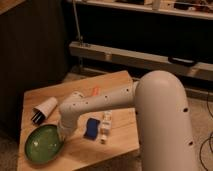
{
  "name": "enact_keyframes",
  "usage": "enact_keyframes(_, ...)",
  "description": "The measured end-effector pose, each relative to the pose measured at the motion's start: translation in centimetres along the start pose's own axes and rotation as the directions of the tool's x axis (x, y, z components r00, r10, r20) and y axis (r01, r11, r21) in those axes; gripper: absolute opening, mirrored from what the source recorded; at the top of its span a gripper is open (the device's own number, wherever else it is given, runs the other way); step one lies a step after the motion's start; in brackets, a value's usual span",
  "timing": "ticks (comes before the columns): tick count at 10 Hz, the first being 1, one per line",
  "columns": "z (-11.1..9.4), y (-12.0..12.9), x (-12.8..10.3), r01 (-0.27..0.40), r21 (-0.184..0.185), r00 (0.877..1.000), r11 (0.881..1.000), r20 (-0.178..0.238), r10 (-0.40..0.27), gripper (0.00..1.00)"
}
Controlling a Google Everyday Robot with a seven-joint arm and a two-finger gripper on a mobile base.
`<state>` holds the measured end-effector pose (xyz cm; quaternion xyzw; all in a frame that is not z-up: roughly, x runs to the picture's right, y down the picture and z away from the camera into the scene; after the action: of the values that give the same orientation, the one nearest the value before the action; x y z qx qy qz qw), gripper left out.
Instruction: Drag the ceramic bowl in a circle
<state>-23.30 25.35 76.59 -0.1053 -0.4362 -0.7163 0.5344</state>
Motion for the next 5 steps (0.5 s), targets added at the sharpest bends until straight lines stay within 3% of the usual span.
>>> enact_keyframes(3,-0.3,-0.9,0.6,0.027,-0.048,1.000,0.998,0.012,-0.026,0.06)
enact_keyframes(5,-1.0,-2.5,1.2,0.083,-0.071,0.997,0.994,0.011,-0.082,0.06)
